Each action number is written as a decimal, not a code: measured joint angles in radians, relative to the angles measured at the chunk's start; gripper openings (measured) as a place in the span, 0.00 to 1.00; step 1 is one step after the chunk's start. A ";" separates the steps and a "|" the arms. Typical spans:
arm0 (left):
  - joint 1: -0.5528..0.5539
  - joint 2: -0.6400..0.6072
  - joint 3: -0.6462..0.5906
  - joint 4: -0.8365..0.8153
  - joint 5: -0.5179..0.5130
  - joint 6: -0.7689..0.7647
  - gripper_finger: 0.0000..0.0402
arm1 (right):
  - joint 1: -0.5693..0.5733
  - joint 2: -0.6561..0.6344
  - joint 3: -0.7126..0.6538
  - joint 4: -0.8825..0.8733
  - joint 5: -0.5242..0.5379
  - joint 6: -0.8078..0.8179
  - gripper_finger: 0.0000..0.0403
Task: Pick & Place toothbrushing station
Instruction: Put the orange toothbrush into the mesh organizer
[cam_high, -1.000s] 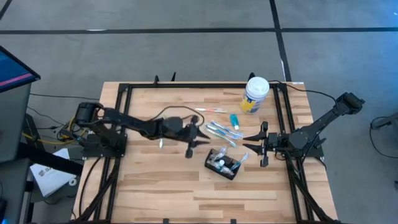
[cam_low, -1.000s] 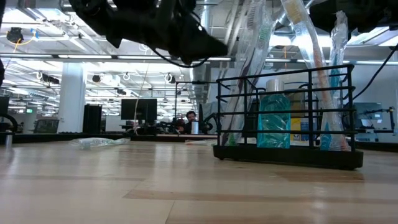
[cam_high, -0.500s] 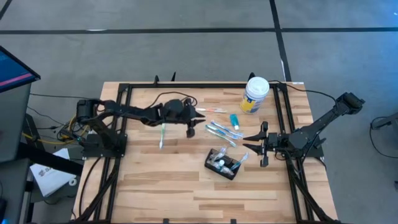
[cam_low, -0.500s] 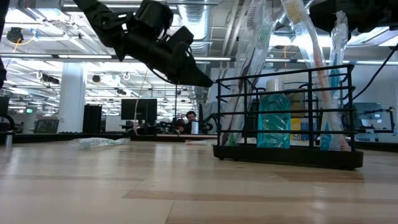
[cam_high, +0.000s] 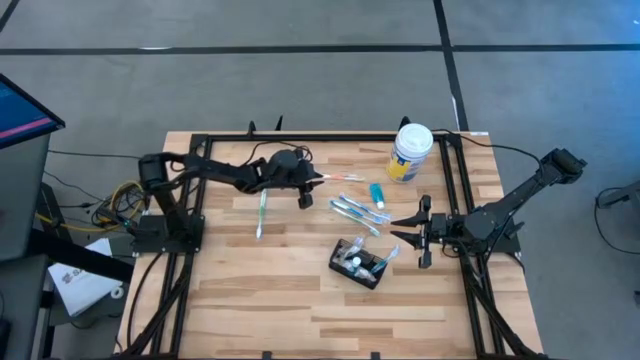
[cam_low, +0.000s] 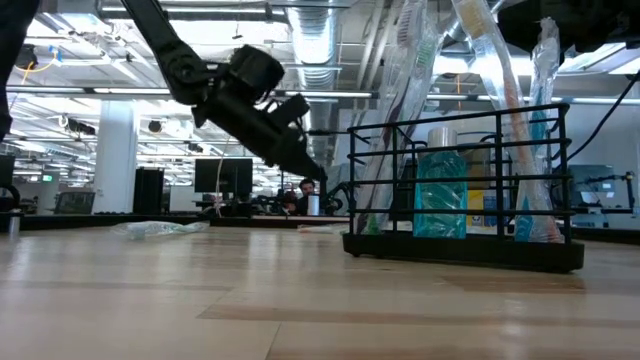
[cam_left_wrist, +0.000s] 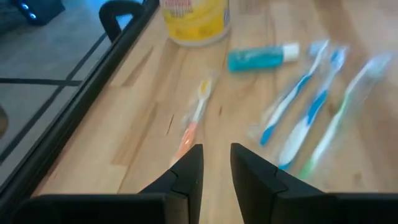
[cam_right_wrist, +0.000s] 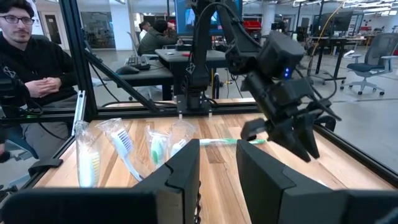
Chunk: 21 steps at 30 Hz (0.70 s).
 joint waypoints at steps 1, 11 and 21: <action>0.009 0.007 0.000 -0.004 0.000 0.018 0.19 | 0.000 0.000 0.000 0.000 0.000 0.000 0.24; 0.092 0.022 0.000 0.007 0.000 0.031 0.19 | 0.000 0.000 0.000 0.000 0.000 0.000 0.24; 0.109 0.078 0.004 0.021 0.050 0.031 0.19 | 0.000 0.000 0.000 -0.002 0.000 0.000 0.24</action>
